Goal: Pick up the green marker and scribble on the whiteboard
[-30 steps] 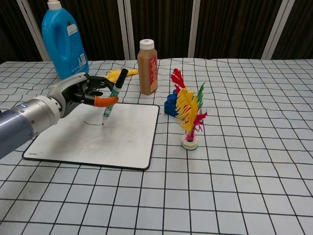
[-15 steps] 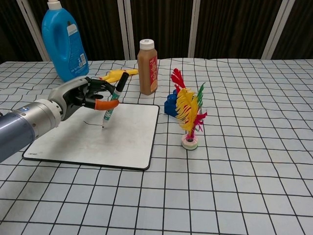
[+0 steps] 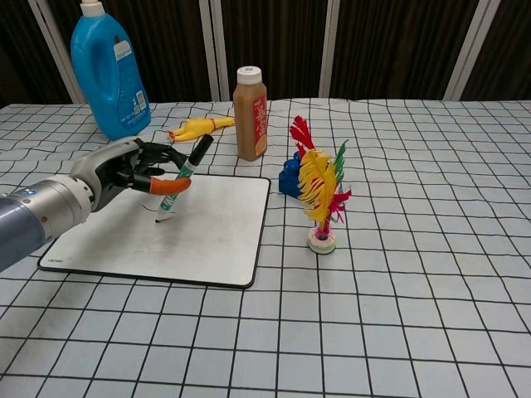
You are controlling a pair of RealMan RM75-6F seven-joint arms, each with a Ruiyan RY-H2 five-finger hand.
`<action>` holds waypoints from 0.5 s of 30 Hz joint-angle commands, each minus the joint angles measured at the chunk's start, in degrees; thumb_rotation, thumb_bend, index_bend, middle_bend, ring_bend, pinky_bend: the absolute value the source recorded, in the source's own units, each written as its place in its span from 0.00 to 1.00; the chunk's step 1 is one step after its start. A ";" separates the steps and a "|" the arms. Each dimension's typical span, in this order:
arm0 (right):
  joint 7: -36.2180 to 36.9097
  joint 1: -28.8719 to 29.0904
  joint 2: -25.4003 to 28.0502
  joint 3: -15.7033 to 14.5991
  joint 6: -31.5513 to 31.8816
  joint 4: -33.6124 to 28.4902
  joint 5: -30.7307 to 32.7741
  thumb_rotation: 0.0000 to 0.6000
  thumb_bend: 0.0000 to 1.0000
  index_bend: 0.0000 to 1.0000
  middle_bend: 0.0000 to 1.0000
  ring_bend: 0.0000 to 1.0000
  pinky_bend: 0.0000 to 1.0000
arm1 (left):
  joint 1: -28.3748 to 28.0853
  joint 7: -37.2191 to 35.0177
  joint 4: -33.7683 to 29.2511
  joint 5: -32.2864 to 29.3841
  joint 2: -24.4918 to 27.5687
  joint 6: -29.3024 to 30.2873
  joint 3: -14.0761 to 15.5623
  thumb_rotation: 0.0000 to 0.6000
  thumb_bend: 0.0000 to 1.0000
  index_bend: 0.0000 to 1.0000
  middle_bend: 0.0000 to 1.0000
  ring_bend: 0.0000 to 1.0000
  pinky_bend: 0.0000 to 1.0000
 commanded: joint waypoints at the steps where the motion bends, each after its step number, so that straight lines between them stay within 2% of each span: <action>1: -0.15 0.07 -0.07 0.06 -0.03 0.05 0.02 1.00 0.35 0.00 0.00 0.00 0.00 | 0.88 0.47 -1.01 0.17 1.13 0.42 0.57 1.00 0.50 0.75 0.20 0.02 0.03; 7: -1.03 0.11 -0.28 0.07 -0.01 0.06 0.00 1.00 0.35 0.00 0.00 0.00 0.00 | 3.26 0.90 -4.54 0.42 4.29 1.31 1.97 1.00 0.50 0.75 0.20 0.02 0.03; 15: -1.56 0.19 -0.41 0.22 -0.42 -0.27 0.69 1.00 0.35 0.00 0.00 0.00 0.00 | 6.57 0.70 -13.41 -0.03 10.74 2.55 2.50 1.00 0.50 0.75 0.20 0.02 0.03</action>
